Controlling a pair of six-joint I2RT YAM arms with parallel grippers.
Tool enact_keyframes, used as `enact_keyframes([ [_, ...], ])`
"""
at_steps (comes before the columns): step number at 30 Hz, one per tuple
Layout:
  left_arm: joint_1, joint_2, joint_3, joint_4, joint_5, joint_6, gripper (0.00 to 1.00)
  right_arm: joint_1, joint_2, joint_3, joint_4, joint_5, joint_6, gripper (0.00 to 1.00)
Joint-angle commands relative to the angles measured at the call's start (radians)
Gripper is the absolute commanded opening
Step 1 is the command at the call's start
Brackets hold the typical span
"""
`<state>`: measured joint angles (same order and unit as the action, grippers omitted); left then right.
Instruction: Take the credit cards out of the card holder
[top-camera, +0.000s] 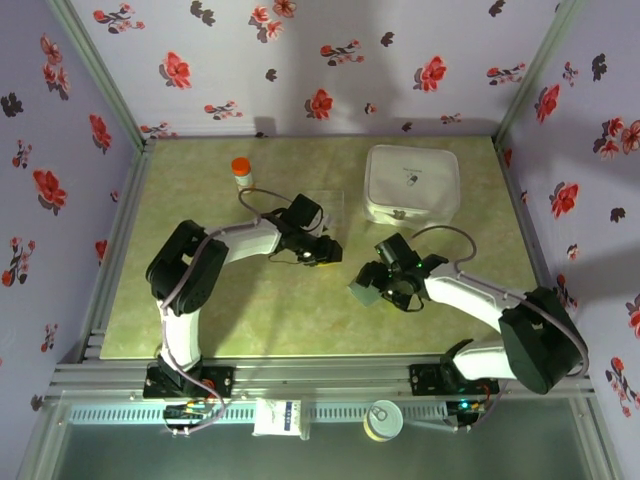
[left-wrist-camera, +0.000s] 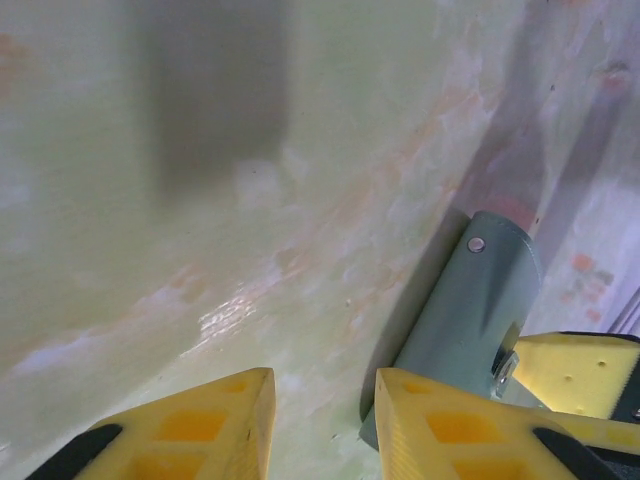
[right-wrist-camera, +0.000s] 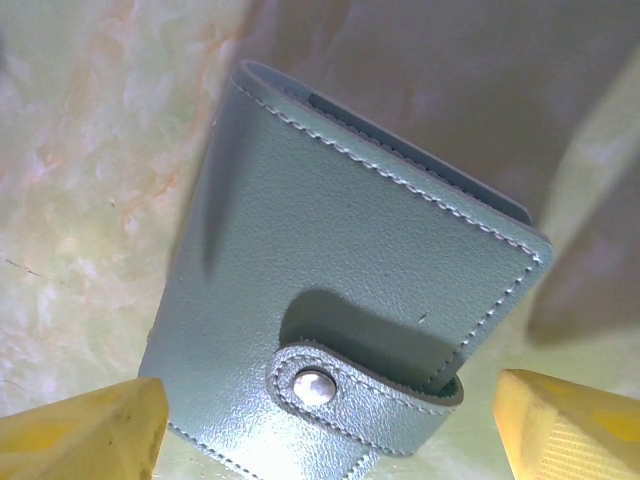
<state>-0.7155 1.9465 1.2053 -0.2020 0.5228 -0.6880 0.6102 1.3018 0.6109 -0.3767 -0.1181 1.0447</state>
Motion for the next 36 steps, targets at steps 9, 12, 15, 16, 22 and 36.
enact_keyframes([
  [9,-0.024,0.065,0.028,0.070,0.112,-0.045,0.33,-0.068,-0.065,-0.120,0.326,-0.126,0.040,0.69],
  [12,-0.024,0.071,0.024,0.073,0.127,-0.047,0.33,-0.081,-0.040,-0.118,0.371,-0.159,0.027,0.63],
  [15,-0.024,0.072,0.016,0.073,0.133,-0.046,0.34,-0.083,-0.002,-0.103,0.387,-0.181,0.014,0.60],
  [16,-0.024,0.074,0.013,0.072,0.134,-0.045,0.34,-0.083,0.015,-0.095,0.390,-0.188,0.010,0.60],
  [22,-0.024,0.063,-0.019,0.080,0.134,-0.055,0.35,-0.082,0.092,-0.056,0.375,-0.198,-0.004,0.54],
  [36,0.031,-0.077,-0.213,0.146,0.131,-0.113,0.27,-0.002,0.269,0.101,0.412,-0.267,-0.031,0.42],
])
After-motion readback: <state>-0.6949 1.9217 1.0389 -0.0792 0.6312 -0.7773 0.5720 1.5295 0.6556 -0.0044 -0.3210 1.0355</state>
